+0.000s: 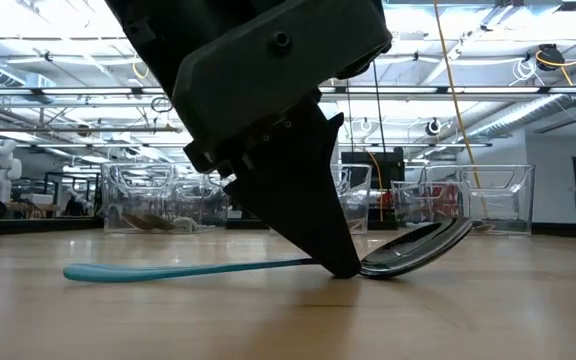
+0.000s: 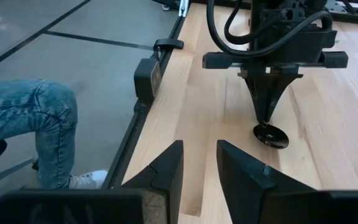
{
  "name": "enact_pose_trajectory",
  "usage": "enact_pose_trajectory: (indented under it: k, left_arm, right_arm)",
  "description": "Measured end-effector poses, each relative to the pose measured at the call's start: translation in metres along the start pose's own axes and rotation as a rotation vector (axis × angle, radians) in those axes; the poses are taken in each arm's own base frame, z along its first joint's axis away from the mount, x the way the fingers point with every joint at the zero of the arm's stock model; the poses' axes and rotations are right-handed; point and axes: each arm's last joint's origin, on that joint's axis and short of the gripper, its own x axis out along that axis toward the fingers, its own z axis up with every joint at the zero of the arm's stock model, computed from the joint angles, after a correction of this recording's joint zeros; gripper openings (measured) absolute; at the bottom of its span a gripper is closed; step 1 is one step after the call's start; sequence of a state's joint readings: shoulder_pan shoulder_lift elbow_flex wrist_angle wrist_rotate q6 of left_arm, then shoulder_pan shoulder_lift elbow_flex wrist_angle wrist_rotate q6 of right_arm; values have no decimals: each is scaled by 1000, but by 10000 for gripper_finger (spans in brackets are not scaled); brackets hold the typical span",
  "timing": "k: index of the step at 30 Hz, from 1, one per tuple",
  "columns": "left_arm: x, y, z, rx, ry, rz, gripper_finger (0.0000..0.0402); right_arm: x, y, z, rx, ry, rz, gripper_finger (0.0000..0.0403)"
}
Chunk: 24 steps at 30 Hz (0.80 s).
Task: Sort silverware by color (type)
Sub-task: Put the blue spoon into the left transparent bin
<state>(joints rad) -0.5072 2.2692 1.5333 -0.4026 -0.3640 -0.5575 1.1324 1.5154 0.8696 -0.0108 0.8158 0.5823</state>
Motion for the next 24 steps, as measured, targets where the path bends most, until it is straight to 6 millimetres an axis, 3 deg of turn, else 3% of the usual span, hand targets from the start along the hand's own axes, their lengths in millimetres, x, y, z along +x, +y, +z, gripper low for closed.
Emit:
enact_pose_trajectory:
  k: [9, 24]
  left_arm:
    - [-4, -4, 1, 96, -15, 20, 8]
    - [-17, 1, 26, 304, 45, 55, 6]
  right_arm:
    - [0, -1, -1, -44, 9, -13, 91]
    - [11, -18, 2, -174, -1, -170, 91]
